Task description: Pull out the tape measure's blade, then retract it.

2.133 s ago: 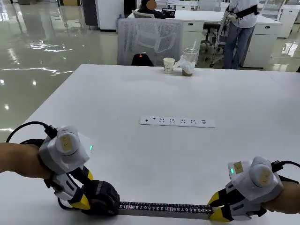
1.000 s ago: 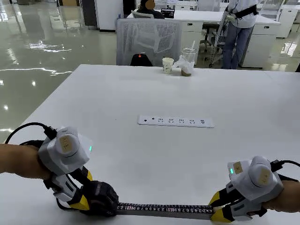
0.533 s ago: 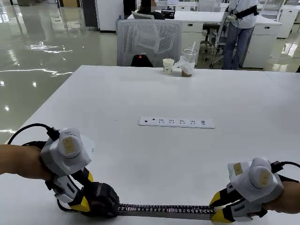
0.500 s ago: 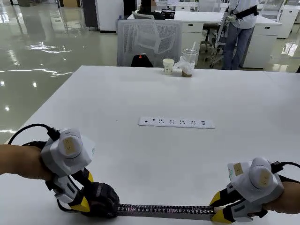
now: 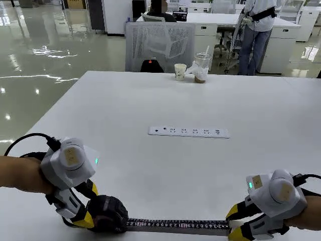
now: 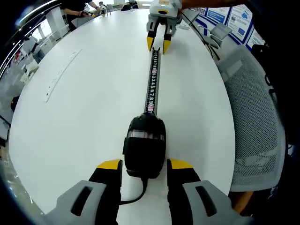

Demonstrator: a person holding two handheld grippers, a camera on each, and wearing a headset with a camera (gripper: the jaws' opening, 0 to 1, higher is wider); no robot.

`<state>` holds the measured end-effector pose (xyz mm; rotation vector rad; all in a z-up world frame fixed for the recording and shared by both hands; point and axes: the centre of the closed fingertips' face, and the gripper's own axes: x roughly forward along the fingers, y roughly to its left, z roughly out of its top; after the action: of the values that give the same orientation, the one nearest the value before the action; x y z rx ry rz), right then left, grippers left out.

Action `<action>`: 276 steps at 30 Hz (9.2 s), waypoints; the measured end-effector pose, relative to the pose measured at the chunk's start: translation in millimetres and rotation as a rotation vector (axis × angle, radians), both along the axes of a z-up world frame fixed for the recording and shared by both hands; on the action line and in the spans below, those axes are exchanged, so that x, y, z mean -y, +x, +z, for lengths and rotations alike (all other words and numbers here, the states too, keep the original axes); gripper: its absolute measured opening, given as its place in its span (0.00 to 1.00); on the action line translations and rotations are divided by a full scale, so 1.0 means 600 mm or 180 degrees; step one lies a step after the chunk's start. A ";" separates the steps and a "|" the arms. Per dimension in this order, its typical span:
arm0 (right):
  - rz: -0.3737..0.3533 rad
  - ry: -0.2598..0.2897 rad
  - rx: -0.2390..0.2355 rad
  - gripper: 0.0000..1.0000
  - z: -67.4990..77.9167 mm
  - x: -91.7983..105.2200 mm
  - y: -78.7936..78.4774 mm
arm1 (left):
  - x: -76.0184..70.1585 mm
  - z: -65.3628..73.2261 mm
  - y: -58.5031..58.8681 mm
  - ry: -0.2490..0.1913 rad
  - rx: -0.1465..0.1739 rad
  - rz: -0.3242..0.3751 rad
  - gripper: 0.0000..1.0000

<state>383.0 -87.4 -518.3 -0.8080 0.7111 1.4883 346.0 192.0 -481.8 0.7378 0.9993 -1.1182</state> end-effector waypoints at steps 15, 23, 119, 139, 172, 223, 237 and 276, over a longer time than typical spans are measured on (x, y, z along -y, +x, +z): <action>-0.0109 0.0056 0.0042 0.33 0.017 0.021 -0.017 | -0.014 0.007 -0.026 -0.0163 0.0027 0.0346 0.49; -0.0302 0.0127 0.0025 0.39 0.026 0.028 -0.027 | -0.016 0.012 -0.040 -0.0265 0.0075 0.0518 0.52; -0.2630 0.1269 0.0026 0.95 0.138 -0.024 -0.203 | 0.057 0.085 -0.190 -0.1459 0.1094 0.2872 0.99; -0.2890 0.1433 0.0044 0.99 0.159 -0.045 -0.229 | 0.068 0.096 -0.211 -0.1501 0.1162 0.3190 0.99; -0.3034 0.1459 0.0018 0.99 0.172 -0.042 -0.236 | 0.081 0.101 -0.217 -0.1350 0.1188 0.3194 0.99; -0.2455 0.1261 -0.0204 0.99 0.164 -0.025 -0.188 | 0.084 0.108 -0.139 -0.1241 0.1203 0.3456 0.99; -0.2085 0.1119 -0.0271 0.97 0.141 -0.019 -0.166 | 0.069 0.092 -0.110 -0.1226 0.1224 0.3600 0.99; -0.1050 0.0815 -0.0006 0.65 0.090 0.004 -0.073 | 0.054 0.052 -0.040 -0.1230 0.1239 0.3802 0.99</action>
<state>339.1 -89.8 -464.5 -0.4686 0.6066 1.2484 322.2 159.5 -450.7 -0.0361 0.6569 -0.0835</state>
